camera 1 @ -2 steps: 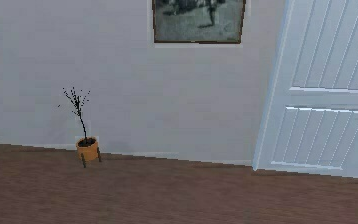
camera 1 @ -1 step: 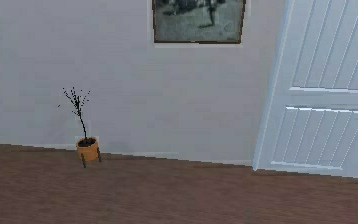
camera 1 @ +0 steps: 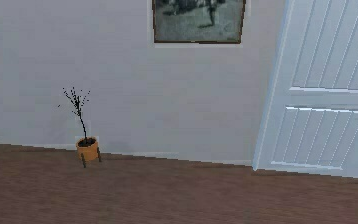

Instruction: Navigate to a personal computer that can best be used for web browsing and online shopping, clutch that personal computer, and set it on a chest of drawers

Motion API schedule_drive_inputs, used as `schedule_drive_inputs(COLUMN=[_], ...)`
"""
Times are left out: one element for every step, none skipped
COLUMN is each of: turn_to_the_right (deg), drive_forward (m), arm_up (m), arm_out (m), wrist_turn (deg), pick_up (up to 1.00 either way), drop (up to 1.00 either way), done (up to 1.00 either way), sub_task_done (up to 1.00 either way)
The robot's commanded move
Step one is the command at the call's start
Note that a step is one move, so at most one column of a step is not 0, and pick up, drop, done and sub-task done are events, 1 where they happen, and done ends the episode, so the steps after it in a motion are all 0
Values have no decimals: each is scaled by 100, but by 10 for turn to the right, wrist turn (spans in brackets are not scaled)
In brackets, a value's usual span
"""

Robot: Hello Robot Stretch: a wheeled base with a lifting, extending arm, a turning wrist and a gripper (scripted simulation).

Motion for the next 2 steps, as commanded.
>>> schedule_drive_inputs(turn_to_the_right=[0,0], drive_forward=[0,0], arm_up=[0,0], arm_out=[0,0], wrist_turn=[450,450], pick_up=[0,0], drop=[0,0], done=[0,0], sub_task_done=[0,0])
